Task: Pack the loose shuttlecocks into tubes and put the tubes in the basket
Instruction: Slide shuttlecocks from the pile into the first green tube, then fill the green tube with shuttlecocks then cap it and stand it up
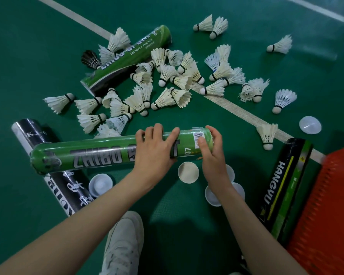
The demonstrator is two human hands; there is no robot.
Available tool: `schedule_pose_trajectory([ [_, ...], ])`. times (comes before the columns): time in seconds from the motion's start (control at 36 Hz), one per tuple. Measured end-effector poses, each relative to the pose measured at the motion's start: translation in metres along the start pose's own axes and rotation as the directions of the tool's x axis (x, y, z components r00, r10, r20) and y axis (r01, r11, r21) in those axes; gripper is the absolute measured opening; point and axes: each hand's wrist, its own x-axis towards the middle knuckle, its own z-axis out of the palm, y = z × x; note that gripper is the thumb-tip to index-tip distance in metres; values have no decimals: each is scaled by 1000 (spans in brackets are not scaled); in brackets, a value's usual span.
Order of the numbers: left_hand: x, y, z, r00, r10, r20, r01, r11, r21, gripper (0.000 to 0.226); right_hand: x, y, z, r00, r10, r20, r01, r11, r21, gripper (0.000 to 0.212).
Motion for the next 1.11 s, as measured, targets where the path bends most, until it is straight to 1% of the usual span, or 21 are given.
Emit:
schedule_pose_trajectory([
  [0.08, 4, 7, 1, 999, 9, 46, -8, 1000, -10, 77, 6, 1, -6, 998, 47, -34, -43, 993, 106, 33],
  [0.19, 15, 17, 0, 996, 35, 80, -34, 999, -5, 80, 15, -3, -5, 973, 166, -161, -118, 955, 274, 36],
  [0.25, 21, 19, -2, 996, 34, 83, -34, 999, 2, 84, 21, -8, -5, 961, 231, -151, -170, 927, 333, 31],
  [0.28, 24, 19, -3, 996, 37, 83, -38, 999, 3, 86, 23, -11, -6, 961, 243, -135, -186, 924, 335, 26],
  [0.33, 31, 15, -5, 995, 53, 84, -53, 999, 0, 90, 29, -17, -6, 967, 223, -124, -174, 932, 317, 17],
  [0.39, 37, 10, -7, 992, 91, 87, -88, 996, -36, 93, 36, -23, -8, 968, 205, -143, -150, 935, 323, 15],
  [0.47, 39, -3, -9, 977, 181, 115, -170, 980, -102, 102, 49, -33, -15, 958, 234, -164, -174, 932, 318, 25],
  [0.5, 39, -8, -9, 972, 190, 137, -176, 979, -104, 106, 54, -36, -18, 954, 252, -162, -194, 932, 306, 30],
  [0.56, 37, -20, -11, 968, 146, 204, -133, 988, -78, 113, 63, -43, -26, 948, 285, -139, -246, 937, 248, 32],
  [0.64, 38, -35, -15, 949, 77, 305, -40, 991, -124, 108, 76, -52, -29, 943, 321, -89, -302, 936, 182, 43],
  [0.69, 41, -40, -17, 936, 76, 344, -8, 981, -196, 103, 82, -58, -25, 943, 324, -77, -304, 931, 203, 50],
  [0.75, 45, -41, -15, 927, 45, 372, 65, 958, -280, 104, 84, -63, -19, 944, 322, -66, -294, 918, 266, 59],
  [0.78, 47, -40, -13, 920, 20, 391, 129, 928, -351, 106, 83, -63, -15, 947, 317, -61, -289, 917, 273, 67],
  [0.81, 49, -38, -11, 911, -8, 412, 205, 875, -438, 106, 82, -63, -12, 949, 310, -52, -290, 927, 239, 75],
  [0.83, 52, -34, -9, 904, -41, 425, 284, 800, -528, 105, 78, -60, -7, 951, 306, -33, -297, 940, 168, 79],
  [0.86, 54, -31, -5, 896, -76, 436, 356, 710, -607, 101, 74, -57, -3, 952, 306, 5, -305, 949, 83, 78],
  [0.92, 57, -26, 1, 877, -145, 459, 462, 522, -717, 87, 62, -48, 5, 932, 334, 137, -325, 942, -84, 65],
  [0.97, 58, -24, 5, 851, -207, 483, 526, 341, -779, 76, 49, -40, 11, 881, 397, 259, -339, 909, -242, 53],
  [1.0, 59, -24, 6, 835, -236, 496, 546, 256, -797, 73, 43, -37, 13, 857, 422, 298, -323, 888, -327, 51],
  [1.06, 60, -24, 7, 794, -295, 532, 577, 87, -812, 73, 33, -32, 16, 812, 457, 363, -257, 839, -480, 53],
  [1.11, 62, -24, 11, 746, -345, 569, 583, -76, -809, 72, 25, -28, 15, 734, 505, 454, -199, 800, -567, 61],
])
